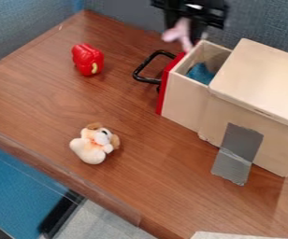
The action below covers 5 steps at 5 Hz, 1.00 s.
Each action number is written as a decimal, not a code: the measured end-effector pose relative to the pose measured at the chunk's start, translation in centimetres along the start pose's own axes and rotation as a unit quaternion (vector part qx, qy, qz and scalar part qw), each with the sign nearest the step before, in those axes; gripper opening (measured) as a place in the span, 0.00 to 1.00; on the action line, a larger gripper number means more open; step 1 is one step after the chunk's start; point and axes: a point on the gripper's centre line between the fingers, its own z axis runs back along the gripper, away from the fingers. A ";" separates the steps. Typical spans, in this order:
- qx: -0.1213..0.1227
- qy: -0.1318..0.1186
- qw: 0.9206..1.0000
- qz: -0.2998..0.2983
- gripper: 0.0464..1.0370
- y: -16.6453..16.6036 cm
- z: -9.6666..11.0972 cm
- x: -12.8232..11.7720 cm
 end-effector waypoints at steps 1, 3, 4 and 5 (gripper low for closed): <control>-0.011 0.005 1.000 -0.026 0.36 -3.5 -0.5 1.3; -0.009 0.028 0.998 -0.058 0.36 -6.9 -2.6 1.3; -0.001 0.034 0.998 -0.060 0.41 -6.7 -3.0 1.2; -0.003 0.044 0.997 -0.065 0.75 -6.7 -2.9 0.9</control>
